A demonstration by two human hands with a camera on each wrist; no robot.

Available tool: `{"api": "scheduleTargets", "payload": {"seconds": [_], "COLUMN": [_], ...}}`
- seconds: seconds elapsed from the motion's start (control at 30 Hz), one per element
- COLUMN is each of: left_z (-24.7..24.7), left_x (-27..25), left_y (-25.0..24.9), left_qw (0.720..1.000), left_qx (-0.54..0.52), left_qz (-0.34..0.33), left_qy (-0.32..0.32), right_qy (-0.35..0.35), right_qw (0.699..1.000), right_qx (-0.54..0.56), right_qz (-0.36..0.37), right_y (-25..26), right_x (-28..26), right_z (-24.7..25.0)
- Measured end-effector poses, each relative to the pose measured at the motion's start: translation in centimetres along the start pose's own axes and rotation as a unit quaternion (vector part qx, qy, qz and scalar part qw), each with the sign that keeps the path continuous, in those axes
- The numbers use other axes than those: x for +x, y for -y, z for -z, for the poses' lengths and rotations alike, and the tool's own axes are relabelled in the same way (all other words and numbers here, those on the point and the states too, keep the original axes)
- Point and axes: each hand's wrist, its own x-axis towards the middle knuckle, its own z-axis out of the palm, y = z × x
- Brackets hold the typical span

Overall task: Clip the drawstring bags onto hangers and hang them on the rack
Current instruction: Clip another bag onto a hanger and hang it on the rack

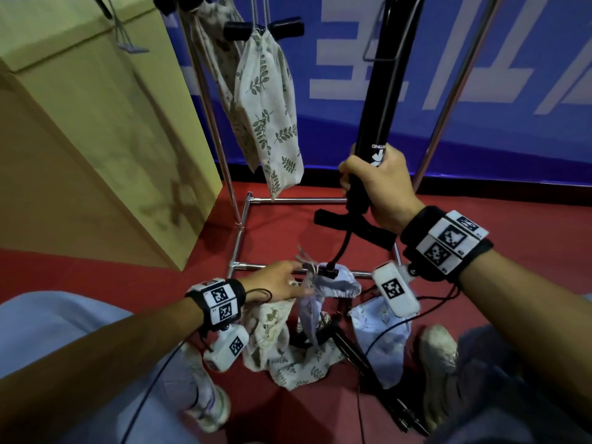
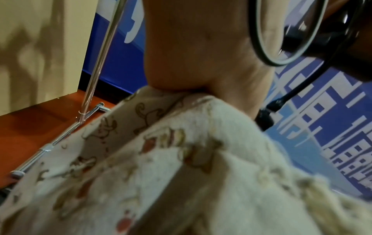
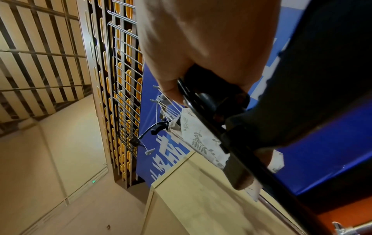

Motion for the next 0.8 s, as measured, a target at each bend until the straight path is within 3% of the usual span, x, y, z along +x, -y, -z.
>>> {"api": "scheduleTargets", "payload": {"seconds": [0.1,0.23,0.33,0.47,0.7,0.8], "left_z": [-0.5,-0.5,-0.4,0.0,0.1,0.6], "left_x": [0.1,0.1,0.0,-0.4,-0.2,0.0], "left_y": [0.1,0.8,1.7,0.6,0.3,0.6], "left_qw": [0.998,0.997,0.996,0.993,0.991,0.989], "left_qx": [-0.058,-0.062,-0.053,-0.047,-0.053,-0.027], "left_qz": [-0.008,-0.012,-0.012,-0.04,-0.011,-0.011], "left_qy": [-0.026,-0.036,-0.072,-0.103,-0.121,-0.147], "right_qy": [0.011,0.003,0.012,0.082,0.053,0.064], "right_qw": [1.0,1.0,0.991,0.96,0.972,0.963], "right_qx": [0.012,-0.026,-0.131,-0.263,-0.215,-0.252], "right_qz": [-0.012,-0.013,-0.021,-0.056,-0.076,-0.073], "right_y": [0.4,0.3,-0.4,-2.1,-4.7,-5.2], "right_x": [-0.2,-0.2,-0.1,-0.2,-1.0,-1.0], "right_z": [0.0,0.4,1.4,2.8,1.7,1.7]}}
